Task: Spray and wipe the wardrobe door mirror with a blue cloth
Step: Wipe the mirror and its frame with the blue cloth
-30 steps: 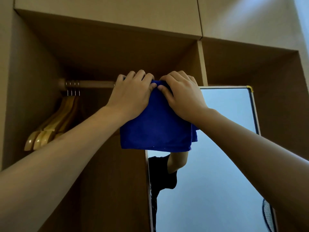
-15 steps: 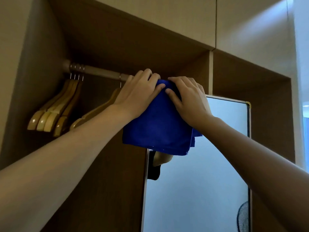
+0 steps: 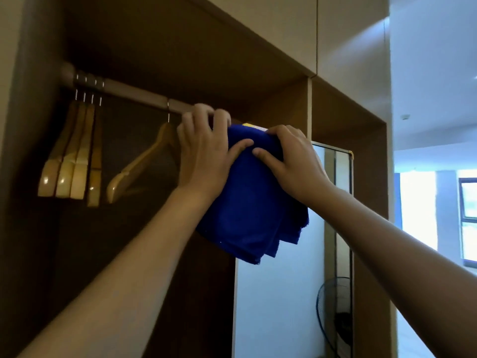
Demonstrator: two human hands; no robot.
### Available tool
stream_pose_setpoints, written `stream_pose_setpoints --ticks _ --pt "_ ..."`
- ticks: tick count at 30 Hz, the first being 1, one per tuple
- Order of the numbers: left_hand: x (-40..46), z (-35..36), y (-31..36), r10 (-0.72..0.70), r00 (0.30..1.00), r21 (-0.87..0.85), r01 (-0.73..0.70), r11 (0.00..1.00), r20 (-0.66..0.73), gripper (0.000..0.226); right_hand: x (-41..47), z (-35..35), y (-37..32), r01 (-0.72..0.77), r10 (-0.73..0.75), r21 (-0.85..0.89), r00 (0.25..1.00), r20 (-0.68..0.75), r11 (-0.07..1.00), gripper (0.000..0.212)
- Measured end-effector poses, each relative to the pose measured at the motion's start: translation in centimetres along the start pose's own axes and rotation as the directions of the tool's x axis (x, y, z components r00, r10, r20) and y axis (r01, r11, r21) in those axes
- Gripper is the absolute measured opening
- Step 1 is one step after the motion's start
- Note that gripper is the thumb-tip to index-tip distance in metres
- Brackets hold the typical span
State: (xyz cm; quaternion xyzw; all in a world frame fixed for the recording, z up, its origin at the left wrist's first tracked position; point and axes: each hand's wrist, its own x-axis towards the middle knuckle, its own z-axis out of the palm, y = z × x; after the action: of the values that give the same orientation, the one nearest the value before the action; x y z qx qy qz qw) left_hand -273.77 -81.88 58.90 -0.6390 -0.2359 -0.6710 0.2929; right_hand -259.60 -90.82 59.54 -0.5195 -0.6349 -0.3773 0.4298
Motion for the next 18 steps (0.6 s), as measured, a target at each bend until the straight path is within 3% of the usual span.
stream_pose_setpoints --ticks 3,6,9,15,18 --pt "-3.1 -0.2 2.3 -0.131 0.991 -0.12 0.131 0.984 0.005 0.023 -0.8 -0.3 -1.1 0.004 -0.002 -0.088 1.0 0.023 0.996 0.035" --pt "-6.7 0.6 3.6 -0.229 0.966 -0.308 0.254 0.917 0.118 0.04 -1.4 -0.5 -1.8 0.033 -0.024 -0.166 0.998 0.055 0.986 0.032" --pt "-9.0 1.6 3.8 -0.182 0.95 -0.388 0.272 0.881 0.252 0.068 -1.5 -0.7 -2.2 0.037 -0.023 -0.184 0.996 0.081 0.982 0.032" --pt "-9.2 2.6 4.0 -0.164 0.933 -0.6 0.333 0.727 0.319 0.067 -0.3 -0.7 -2.4 0.043 -0.019 -0.159 0.988 0.152 0.986 0.028" --pt "-9.3 2.8 4.1 -0.175 0.936 -0.575 0.327 0.75 0.304 0.067 1.0 -0.4 -3.0 0.078 -0.069 -0.098 0.993 0.095 0.992 0.032"
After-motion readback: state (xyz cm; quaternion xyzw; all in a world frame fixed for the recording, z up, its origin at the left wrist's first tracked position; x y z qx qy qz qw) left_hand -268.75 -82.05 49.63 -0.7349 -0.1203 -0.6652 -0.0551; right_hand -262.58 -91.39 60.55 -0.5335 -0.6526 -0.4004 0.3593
